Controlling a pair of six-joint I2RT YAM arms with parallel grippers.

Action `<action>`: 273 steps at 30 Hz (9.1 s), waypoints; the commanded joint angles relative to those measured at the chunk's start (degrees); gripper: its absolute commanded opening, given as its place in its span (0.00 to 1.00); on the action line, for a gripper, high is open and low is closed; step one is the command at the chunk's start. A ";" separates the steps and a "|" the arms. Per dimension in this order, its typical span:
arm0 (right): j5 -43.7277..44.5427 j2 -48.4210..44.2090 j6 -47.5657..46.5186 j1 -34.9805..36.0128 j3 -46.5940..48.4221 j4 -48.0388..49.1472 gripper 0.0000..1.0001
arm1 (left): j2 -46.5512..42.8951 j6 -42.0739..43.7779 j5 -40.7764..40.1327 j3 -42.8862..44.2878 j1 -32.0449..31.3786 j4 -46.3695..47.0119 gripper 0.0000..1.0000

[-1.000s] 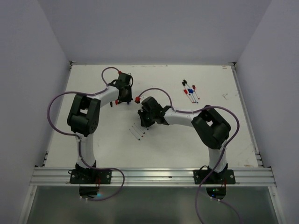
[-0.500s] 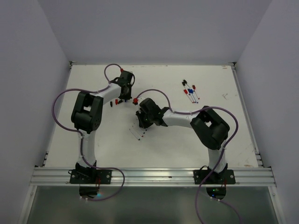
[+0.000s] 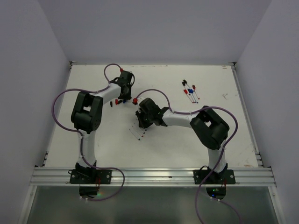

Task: Open the pen caps

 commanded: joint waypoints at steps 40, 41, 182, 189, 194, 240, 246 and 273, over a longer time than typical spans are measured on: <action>17.87 -8.98 -3.78 -7.01 7.24 -11.21 0.71 | -24.18 -3.94 2.04 -2.21 0.32 7.53 0.51; 19.18 -8.63 -3.69 -8.59 8.38 -12.44 0.73 | -24.09 -4.12 2.75 -2.30 0.41 7.80 0.51; -21.98 -15.31 8.50 -14.29 -9.52 17.65 0.00 | -29.01 -25.64 35.25 -26.27 5.94 38.25 0.00; -30.74 -13.64 9.67 -17.40 -8.92 17.54 0.00 | -29.19 -25.31 38.62 -26.65 9.02 37.78 0.00; -19.95 -11.62 2.99 -16.52 -4.36 5.23 0.00 | -22.95 -20.74 35.11 -20.84 7.88 28.20 0.00; 7.06 2.71 -0.44 2.03 1.10 -1.20 0.00 | -0.01 -2.54 2.58 -0.01 -1.08 1.82 0.07; 6.89 2.71 -0.53 2.12 1.54 -1.64 0.10 | -0.89 -2.63 2.40 -0.98 -1.08 2.26 0.27; 6.45 -0.97 -0.88 2.47 0.22 -1.03 0.27 | -8.35 -2.36 4.69 1.22 -1.17 4.11 0.42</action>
